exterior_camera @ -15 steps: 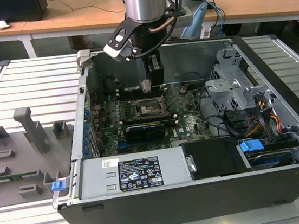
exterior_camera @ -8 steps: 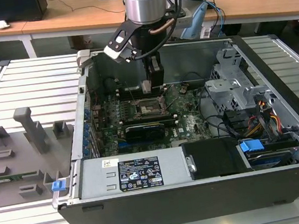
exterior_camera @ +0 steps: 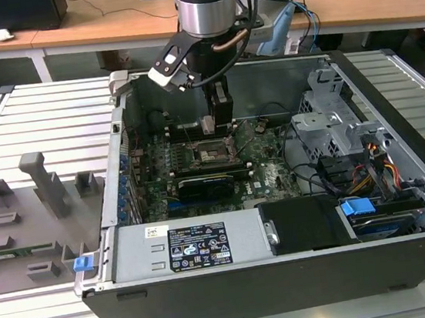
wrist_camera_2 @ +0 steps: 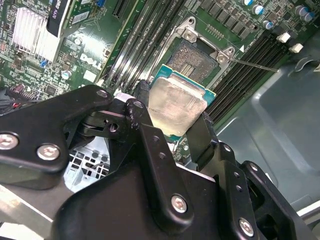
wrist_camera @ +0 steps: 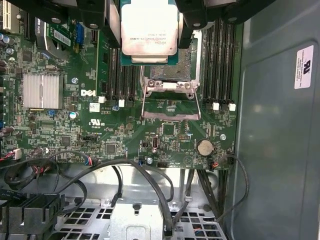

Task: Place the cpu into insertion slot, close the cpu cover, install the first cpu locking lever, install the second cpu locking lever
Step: 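Place the cpu into insertion slot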

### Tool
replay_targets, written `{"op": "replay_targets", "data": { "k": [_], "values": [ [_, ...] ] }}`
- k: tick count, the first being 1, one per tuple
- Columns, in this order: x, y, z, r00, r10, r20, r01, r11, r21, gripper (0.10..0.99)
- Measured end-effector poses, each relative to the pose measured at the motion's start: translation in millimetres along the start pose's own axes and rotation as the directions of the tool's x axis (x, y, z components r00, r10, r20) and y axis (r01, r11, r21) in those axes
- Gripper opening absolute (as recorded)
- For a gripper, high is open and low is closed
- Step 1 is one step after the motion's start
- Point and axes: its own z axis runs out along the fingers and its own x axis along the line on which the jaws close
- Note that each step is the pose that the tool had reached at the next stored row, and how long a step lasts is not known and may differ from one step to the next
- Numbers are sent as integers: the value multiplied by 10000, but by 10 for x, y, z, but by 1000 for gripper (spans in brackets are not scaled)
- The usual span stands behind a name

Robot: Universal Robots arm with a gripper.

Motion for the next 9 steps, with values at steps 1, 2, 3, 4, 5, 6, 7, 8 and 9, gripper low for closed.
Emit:
{"op": "replay_targets", "data": {
  "k": [1,2,3,4,5,6,7,8,9],
  "values": [
    [0,0,4,10000,0,0,0,10000,0,541],
    [0,-1,9,10000,0,0,0,10000,0,541],
    [0,-1,11,10000,0,0,0,10000,0,541],
    [0,-1,14,10000,0,0,0,10000,0,541],
    [0,-1,17,10000,0,-1,0,10000,0,541],
    [0,-1,19,10000,0,0,0,10000,0,541],
    [0,-2,24,10000,-1,0,1,10000,0,541],
    [-1,-2,29,10000,-1,-1,1,10000,0,541],
    [-1,-3,32,10000,0,0,0,10000,0,541]
  ]
}}
